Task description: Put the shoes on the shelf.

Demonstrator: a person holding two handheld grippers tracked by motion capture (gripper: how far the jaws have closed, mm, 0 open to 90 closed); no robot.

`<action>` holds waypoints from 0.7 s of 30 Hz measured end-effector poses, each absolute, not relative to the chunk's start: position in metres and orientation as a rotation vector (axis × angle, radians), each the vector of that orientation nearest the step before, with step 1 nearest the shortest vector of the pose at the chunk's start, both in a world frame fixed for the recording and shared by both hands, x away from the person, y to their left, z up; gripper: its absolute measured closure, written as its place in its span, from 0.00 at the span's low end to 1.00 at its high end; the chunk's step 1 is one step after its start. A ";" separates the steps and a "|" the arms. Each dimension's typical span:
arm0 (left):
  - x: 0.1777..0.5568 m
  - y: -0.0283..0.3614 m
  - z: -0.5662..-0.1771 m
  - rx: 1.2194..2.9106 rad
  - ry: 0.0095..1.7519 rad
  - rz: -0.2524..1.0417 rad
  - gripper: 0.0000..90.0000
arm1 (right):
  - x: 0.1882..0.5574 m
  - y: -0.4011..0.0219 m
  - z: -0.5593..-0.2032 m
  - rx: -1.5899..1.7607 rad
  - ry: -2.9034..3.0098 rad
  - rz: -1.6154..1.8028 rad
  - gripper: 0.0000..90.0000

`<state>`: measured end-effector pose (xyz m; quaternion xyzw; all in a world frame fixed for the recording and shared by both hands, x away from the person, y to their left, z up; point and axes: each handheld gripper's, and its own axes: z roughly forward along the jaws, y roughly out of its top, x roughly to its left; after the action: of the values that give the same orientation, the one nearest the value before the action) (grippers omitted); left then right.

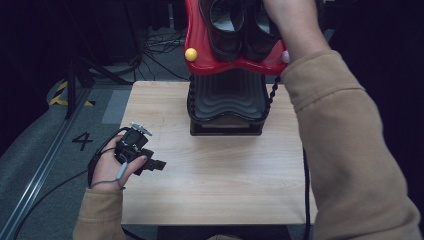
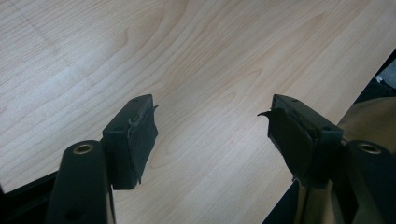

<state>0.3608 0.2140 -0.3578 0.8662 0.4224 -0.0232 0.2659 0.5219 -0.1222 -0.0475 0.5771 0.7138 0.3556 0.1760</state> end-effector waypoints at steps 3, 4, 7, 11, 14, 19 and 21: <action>0.359 0.214 -0.357 2.337 1.148 -0.063 0.37 | 0.502 -0.137 -0.037 1.547 2.060 1.053 0.47; 0.358 0.213 -0.357 2.335 1.149 -0.063 0.37 | 0.496 -0.142 -0.036 1.529 2.073 1.059 0.47; 0.356 0.213 -0.355 2.343 1.145 -0.054 0.36 | 0.478 -0.157 -0.034 1.468 2.106 1.074 0.47; 0.354 0.212 -0.353 2.338 1.147 -0.048 0.36 | 0.455 -0.177 -0.037 1.403 2.165 1.090 0.45; 0.353 0.212 -0.352 2.334 1.150 -0.049 0.36 | 0.439 -0.196 -0.044 1.367 2.200 1.087 0.44; 0.351 0.212 -0.351 2.328 1.157 -0.050 0.36 | 0.422 -0.222 -0.056 1.334 2.232 1.091 0.44; 0.350 0.212 -0.352 2.332 1.162 -0.048 0.36 | 0.417 -0.233 -0.061 1.316 2.243 1.100 0.43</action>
<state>0.3504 0.2116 -0.3516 0.8630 0.4299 -0.0176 0.2648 0.4168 -0.2330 -0.0605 0.4602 0.7843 0.3847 0.1585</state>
